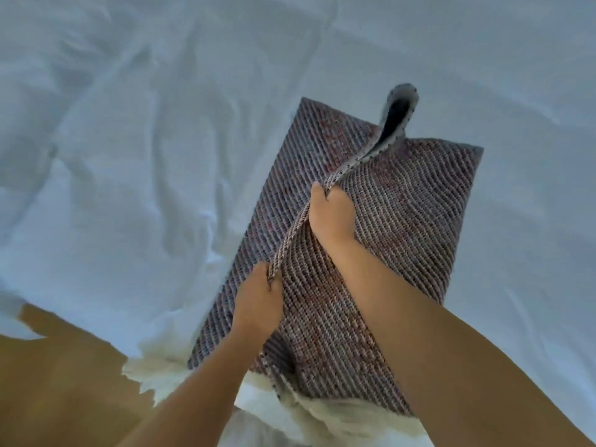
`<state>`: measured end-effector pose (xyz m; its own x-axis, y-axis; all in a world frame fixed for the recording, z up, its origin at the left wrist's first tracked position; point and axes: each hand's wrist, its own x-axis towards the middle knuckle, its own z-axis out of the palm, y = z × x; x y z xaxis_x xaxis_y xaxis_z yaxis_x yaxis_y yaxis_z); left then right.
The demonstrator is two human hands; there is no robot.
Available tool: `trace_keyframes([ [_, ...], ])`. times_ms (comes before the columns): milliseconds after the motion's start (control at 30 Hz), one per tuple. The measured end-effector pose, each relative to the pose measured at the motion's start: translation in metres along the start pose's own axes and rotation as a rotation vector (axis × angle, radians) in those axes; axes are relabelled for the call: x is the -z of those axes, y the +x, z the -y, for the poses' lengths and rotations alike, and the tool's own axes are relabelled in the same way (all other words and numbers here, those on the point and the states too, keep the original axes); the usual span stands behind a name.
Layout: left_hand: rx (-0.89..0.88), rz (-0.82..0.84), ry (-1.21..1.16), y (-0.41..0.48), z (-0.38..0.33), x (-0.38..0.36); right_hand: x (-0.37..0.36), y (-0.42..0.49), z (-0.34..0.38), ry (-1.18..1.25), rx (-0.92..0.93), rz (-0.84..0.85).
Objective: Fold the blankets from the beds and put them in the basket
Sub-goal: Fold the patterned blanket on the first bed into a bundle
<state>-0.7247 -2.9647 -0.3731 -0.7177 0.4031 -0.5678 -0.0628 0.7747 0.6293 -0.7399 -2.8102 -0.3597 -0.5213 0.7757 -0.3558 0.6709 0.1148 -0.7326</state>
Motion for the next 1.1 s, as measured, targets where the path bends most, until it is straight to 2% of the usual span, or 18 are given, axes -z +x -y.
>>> trace_keyframes([
  [133,-0.04,-0.007,0.002,0.037,0.024,0.037,-0.047,0.016,0.023,-0.129,0.032,0.014],
  [333,0.01,0.016,-0.012,0.048,0.054,0.038,-0.086,0.024,0.021,-0.268,0.003,0.084],
  [433,0.036,0.01,-0.061,0.044,0.062,0.038,-0.089,0.026,0.02,-0.277,0.003,0.091],
  [567,0.127,0.099,-0.181,0.033,0.07,0.043,-0.092,0.022,0.015,-0.199,-0.011,0.147],
  [700,0.146,0.062,-0.186,0.011,0.079,0.046,-0.095,-0.008,0.009,-0.146,-0.034,0.243],
  [767,0.185,0.047,-0.261,0.001,0.084,0.046,-0.096,-0.033,0.004,-0.194,-0.034,0.31],
  [867,0.258,0.17,-0.392,-0.017,0.094,0.045,-0.098,-0.081,-0.012,-0.282,-0.034,0.448],
  [967,0.294,0.29,-0.236,-0.037,0.109,0.034,-0.098,-0.121,-0.033,-0.333,-0.065,0.51],
  [1033,0.348,0.25,-0.138,-0.048,0.123,0.025,-0.099,-0.137,-0.043,-0.361,-0.048,0.513],
  [1100,0.401,0.195,-0.208,-0.055,0.132,0.021,-0.099,-0.144,-0.049,-0.378,0.007,0.503],
])
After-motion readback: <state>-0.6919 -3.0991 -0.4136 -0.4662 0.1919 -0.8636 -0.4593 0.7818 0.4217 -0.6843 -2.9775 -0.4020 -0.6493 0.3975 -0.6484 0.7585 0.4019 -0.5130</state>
